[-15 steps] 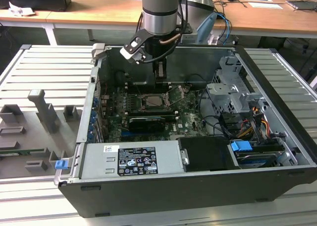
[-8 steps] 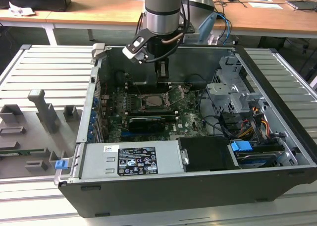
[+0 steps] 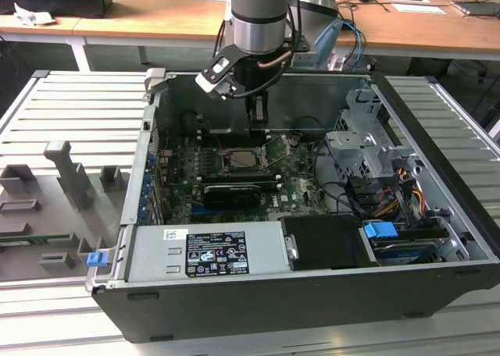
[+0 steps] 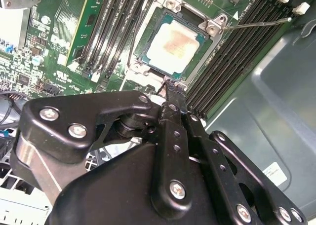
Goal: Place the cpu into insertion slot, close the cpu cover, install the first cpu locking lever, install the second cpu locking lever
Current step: 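Close the cpu cover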
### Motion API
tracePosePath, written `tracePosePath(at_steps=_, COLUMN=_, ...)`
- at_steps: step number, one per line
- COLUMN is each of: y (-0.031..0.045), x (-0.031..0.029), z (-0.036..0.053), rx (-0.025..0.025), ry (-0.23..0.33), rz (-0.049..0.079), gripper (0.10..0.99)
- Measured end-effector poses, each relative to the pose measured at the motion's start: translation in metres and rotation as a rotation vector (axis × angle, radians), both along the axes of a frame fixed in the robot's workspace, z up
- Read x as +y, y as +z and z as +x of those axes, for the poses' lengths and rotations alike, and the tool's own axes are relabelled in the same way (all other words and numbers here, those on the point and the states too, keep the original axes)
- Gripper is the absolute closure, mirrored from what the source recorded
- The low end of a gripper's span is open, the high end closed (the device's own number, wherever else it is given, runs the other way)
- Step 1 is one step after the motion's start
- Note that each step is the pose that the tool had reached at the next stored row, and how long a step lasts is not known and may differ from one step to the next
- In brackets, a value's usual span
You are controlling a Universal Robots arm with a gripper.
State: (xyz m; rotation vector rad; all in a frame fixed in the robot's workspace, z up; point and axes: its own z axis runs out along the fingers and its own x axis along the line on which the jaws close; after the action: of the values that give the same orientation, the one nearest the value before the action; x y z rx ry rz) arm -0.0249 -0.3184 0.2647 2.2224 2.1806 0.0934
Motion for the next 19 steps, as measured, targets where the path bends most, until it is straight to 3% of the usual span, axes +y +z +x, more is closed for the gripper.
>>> tracePosePath(at_steps=19, y=0.0015, x=0.0, z=0.0044, rx=0.0001, ry=0.0, rz=0.0, gripper=0.98)
